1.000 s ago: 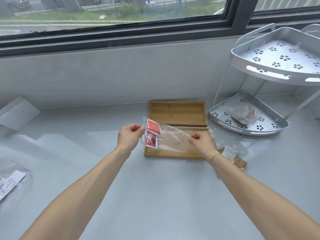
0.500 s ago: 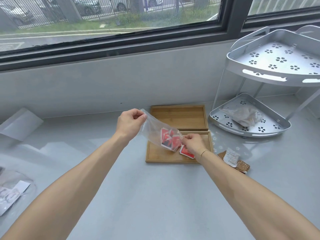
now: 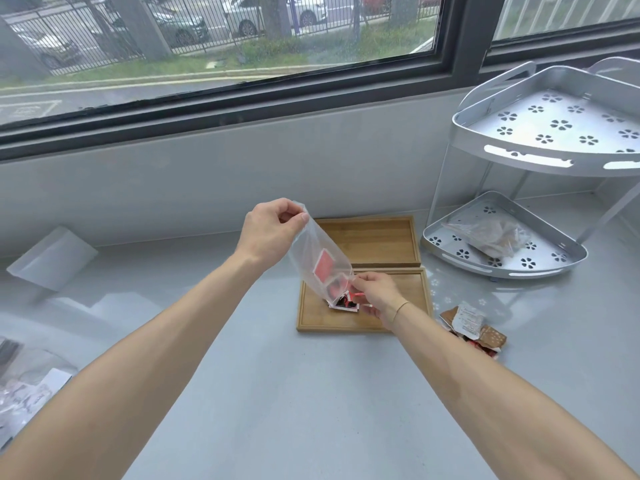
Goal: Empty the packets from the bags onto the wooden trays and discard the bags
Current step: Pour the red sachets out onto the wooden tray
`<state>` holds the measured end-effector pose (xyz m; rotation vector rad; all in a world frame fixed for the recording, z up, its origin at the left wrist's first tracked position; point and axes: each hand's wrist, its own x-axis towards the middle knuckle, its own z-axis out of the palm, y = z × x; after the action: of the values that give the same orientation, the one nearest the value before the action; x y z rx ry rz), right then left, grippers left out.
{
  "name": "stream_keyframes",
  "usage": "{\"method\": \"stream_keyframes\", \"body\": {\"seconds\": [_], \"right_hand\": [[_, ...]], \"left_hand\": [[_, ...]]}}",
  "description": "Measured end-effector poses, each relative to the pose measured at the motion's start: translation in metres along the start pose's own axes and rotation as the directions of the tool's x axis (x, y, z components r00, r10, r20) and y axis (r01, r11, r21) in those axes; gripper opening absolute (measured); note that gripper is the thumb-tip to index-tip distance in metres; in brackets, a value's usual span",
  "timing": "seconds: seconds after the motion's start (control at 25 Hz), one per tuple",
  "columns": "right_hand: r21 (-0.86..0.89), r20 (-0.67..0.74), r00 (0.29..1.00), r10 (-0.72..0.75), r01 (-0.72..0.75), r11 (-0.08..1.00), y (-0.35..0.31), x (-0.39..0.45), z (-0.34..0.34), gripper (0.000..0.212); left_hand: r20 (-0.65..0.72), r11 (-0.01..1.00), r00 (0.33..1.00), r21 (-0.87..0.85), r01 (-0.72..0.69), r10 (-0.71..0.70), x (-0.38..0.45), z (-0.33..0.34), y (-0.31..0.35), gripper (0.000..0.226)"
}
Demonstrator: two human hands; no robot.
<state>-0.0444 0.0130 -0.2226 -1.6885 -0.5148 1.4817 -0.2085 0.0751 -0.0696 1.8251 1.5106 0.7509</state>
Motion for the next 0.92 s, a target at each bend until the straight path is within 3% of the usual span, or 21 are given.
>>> {"method": "stream_keyframes", "body": {"seconds": [0.16,0.44,0.64,0.8,0.92], "right_hand": [[0.059,0.043,0.999,0.028,-0.031,0.998,0.000,-0.003,0.003,0.020],[0.090,0.002,1.000,0.008,-0.008,0.996,-0.002,-0.009,-0.014,0.013],[0.311,-0.037,0.999,-0.025,0.036,0.950,-0.006,-0.043,-0.064,0.006],[0.428,-0.004,0.998,-0.069,0.064,0.902,0.007,-0.089,-0.118,0.016],[0.444,-0.106,0.987,-0.117,0.153,0.883,0.026,-0.124,-0.161,0.017]], "left_hand": [[0.033,0.996,0.997,0.043,-0.077,0.076,0.000,0.005,0.013,0.006],[0.014,0.991,0.993,0.067,-0.117,0.117,-0.007,0.003,0.018,0.007],[0.012,0.996,0.997,-0.044,-0.080,0.081,-0.029,0.006,0.017,0.006],[0.141,0.975,0.990,-0.220,0.010,0.022,-0.059,0.032,0.019,0.005],[0.270,0.964,0.963,-0.256,0.073,-0.001,-0.082,0.068,0.025,0.008]]}}
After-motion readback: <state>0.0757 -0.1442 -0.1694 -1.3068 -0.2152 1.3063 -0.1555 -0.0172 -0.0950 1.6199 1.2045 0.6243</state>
